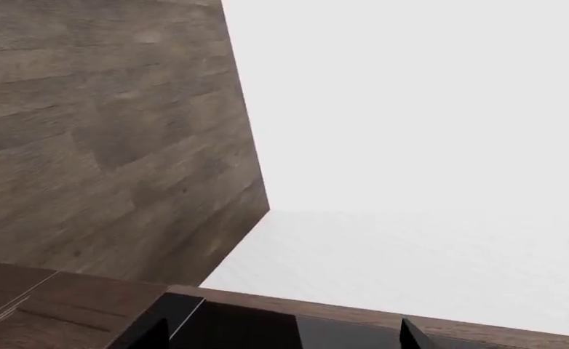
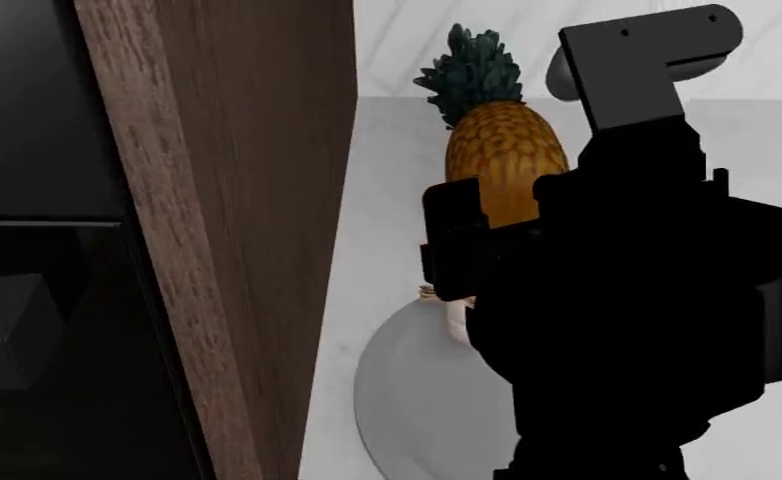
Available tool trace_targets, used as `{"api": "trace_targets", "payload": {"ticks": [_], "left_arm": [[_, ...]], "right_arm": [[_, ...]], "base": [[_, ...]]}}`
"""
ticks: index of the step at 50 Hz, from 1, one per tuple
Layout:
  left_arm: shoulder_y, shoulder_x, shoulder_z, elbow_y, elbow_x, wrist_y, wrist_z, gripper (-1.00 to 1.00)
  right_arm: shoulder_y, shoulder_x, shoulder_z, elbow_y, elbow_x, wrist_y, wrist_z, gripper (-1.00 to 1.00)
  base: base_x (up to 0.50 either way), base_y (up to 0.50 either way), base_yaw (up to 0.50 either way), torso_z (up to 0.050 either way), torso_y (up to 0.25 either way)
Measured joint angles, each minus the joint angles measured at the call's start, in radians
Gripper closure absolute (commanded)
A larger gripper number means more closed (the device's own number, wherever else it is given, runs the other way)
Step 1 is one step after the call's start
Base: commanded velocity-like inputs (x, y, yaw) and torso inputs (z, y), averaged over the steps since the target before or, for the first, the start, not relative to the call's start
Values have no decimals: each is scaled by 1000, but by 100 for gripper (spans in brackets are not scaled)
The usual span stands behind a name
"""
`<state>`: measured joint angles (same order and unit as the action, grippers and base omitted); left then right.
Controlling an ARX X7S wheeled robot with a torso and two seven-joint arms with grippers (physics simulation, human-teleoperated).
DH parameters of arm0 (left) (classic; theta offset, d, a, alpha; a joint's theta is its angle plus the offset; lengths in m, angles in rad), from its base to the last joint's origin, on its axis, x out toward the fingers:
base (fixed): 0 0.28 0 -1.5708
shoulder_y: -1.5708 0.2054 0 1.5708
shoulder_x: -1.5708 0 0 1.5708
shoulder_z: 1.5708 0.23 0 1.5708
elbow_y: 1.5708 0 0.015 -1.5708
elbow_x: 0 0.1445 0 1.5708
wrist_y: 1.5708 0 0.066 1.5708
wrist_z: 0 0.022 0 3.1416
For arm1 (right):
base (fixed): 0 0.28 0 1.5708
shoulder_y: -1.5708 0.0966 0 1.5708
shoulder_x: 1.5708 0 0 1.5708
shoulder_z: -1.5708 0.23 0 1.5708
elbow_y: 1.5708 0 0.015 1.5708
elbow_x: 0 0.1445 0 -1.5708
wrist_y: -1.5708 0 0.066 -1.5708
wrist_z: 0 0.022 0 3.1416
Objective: Pick the garlic from the counter and place it in the microwave.
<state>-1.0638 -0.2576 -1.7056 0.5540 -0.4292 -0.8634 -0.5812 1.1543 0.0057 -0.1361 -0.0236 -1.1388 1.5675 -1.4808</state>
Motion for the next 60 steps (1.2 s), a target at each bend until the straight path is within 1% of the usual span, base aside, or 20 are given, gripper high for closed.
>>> {"api": "trace_targets", "payload": {"ticks": [3, 13, 20, 35, 60], "left_arm": [[1, 0, 2, 1, 0, -1, 1, -100], [6, 4, 8, 1, 2, 3, 6, -100], [13, 9, 24, -9, 21, 26, 8, -100], [22, 6, 40, -19, 38, 19, 0, -100], [29, 8, 47, -21, 40, 22, 5, -100]], "right_arm": [[-2, 0, 0, 7, 61, 0, 58, -100], [-10, 0, 2, 32, 350, 0, 348, -100], [-28, 0, 0, 43, 468, 0, 476, -100], [-57, 11, 8, 83, 583, -29, 620, -100], [-63, 16, 76, 241, 712, -162, 786, -100]], "base": [[0, 0, 0, 0, 0], [0, 0, 0, 0, 0], [0, 0, 0, 0, 0], [0, 0, 0, 0, 0], [0, 0, 0, 0, 0]]}}
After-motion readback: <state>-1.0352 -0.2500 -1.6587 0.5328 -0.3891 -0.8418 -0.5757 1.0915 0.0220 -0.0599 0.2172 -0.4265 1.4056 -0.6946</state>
